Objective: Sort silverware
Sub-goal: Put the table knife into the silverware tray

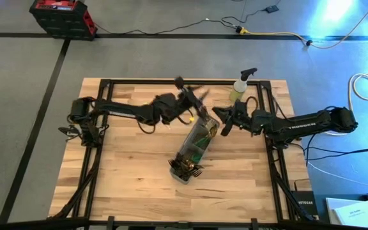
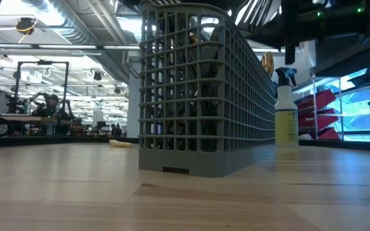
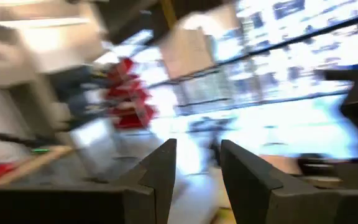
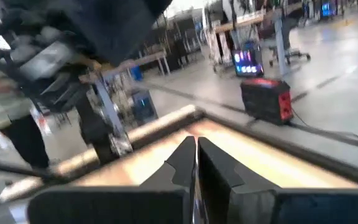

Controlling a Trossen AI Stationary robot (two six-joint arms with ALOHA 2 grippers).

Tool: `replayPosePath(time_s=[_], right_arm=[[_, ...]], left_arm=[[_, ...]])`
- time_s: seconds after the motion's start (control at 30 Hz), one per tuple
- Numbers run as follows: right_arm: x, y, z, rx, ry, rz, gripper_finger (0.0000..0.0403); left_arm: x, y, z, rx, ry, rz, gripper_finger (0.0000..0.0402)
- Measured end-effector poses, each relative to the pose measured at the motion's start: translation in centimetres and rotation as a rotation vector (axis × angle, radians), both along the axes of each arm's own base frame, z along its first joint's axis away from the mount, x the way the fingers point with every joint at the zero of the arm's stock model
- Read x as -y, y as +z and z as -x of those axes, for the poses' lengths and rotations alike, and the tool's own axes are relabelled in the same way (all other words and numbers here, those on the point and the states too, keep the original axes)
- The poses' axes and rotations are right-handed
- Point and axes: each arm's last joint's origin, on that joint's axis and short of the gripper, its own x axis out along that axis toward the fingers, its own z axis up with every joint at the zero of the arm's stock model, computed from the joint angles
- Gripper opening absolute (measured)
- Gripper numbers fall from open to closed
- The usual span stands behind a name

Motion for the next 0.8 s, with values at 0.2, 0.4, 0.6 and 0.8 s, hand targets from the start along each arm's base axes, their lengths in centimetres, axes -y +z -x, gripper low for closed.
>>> replayPosePath(time_s=[0.2, 0.4, 0.6, 0.8], right_arm=[[-0.3, 0.0, 0.0, -0.012, 0.013, 0.039, 0.0], [-0.9, 0.2, 0.0, -0.007, 0.031, 0.085, 0.0], [-1.0, 0.2, -0.1, -0.019, 0.045, 0.091, 0.0], [-1.0, -0.1, -0.1, -0.041, 0.073, 0.093, 0.0]], left_arm=[[-2.6, 4.4, 5.5, -0.041, -0.162, 0.119, 0.011], [-6.3, 3.1, 11.7, -0.069, -0.178, 0.325, 0.011], [-7.4, -4.6, 16.1, -0.066, -0.176, 0.479, 0.011], [-7.0, -11.5, 17.7, -0.253, -0.172, 0.612, 0.011]])
